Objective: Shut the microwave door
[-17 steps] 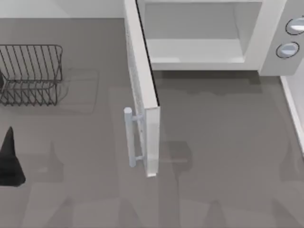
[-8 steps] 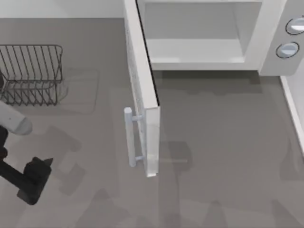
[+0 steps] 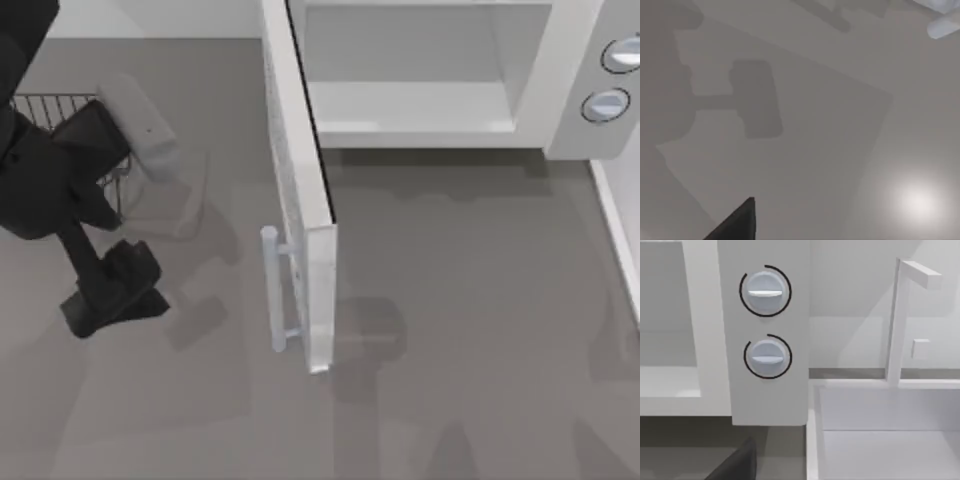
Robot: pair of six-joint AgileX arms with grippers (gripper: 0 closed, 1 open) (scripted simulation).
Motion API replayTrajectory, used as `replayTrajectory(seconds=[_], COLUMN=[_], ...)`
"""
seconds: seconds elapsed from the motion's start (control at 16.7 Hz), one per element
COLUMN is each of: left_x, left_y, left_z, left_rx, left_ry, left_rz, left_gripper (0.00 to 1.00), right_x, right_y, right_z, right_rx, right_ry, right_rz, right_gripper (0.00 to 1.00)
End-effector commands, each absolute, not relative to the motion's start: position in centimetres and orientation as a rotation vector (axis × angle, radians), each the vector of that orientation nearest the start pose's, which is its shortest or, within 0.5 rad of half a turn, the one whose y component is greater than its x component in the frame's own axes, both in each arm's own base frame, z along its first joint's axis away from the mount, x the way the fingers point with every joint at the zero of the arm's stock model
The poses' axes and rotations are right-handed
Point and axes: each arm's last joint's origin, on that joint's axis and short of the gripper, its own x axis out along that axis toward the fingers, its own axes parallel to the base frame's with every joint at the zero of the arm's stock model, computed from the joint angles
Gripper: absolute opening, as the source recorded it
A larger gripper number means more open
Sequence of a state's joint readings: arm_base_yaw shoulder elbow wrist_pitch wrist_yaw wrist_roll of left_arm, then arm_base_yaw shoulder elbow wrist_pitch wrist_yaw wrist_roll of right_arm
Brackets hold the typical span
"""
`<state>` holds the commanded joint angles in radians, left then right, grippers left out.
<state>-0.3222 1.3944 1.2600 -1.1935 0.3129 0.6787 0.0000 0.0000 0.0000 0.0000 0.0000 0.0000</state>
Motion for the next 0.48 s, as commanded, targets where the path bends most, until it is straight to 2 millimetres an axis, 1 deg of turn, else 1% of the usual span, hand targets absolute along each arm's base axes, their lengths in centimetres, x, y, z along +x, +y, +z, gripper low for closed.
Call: replayTrajectory(seconds=[0.12,0.24,0.36,0.48], left_x=[26.2,28.1,29.6,30.7], left_y=[-10.2,-11.5,-12.6,-13.3], left_z=[30.9,32.6,34.3,35.8], left_rx=[0.596,0.63,0.662,0.691], left_ry=[1.119,1.088,1.029,0.959], left_rz=[-1.069,-1.148,-1.205,-1.242], left_gripper=[1.0,1.0,1.0,1.0], right_x=[10.6,10.6,10.6,10.6], right_y=[-0.1,-0.1,-0.1,-0.1], right_z=[16.0,16.0,16.0,16.0], right_rx=[0.0,0.0,0.0,0.0], right_ry=[0.0,0.0,0.0,0.0], right_rz=[0.0,0.0,0.0,0.0], right_gripper=[1.0,1.0,1.0,1.0])
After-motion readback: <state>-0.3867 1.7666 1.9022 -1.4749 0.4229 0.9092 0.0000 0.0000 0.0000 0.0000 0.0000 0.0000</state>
